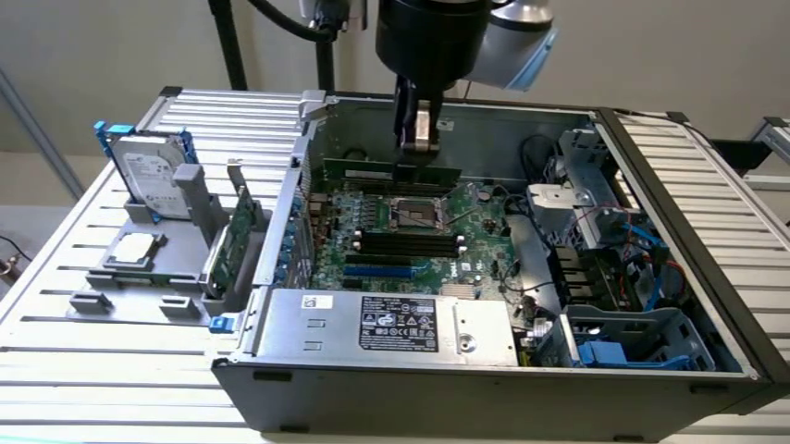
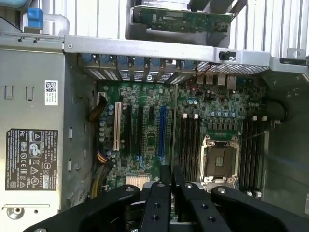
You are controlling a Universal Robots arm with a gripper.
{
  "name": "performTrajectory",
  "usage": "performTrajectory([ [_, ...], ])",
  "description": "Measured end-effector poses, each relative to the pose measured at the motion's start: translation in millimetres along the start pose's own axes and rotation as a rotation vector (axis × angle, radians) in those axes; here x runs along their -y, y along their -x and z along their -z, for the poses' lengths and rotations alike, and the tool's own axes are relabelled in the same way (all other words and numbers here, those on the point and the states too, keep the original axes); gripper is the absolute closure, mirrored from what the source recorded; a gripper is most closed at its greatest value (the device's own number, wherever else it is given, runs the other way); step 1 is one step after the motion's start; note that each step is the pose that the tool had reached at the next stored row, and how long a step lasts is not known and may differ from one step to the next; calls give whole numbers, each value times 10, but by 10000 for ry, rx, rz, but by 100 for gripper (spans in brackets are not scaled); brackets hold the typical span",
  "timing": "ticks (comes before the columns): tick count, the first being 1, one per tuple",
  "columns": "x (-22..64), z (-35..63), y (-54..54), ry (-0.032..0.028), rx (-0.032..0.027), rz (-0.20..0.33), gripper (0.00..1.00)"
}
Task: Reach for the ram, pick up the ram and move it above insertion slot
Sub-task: 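Pick up the ram and move it above insertion slot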
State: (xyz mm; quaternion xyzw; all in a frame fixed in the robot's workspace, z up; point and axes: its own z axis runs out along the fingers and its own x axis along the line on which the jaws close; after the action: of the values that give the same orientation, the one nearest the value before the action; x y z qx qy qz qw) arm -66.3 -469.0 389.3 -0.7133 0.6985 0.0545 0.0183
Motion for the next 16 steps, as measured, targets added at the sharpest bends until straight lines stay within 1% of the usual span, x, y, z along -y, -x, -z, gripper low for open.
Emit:
performTrajectory([
  [2,44,-6,46,1,-60,-3,87],
  [4,92,-13,91,2,-105,-5,87],
  [8,143,-30,160,3,-171,-11,87],
  [12,174,-47,212,4,-211,-12,87],
  [16,177,-50,214,3,-209,-11,87],
])
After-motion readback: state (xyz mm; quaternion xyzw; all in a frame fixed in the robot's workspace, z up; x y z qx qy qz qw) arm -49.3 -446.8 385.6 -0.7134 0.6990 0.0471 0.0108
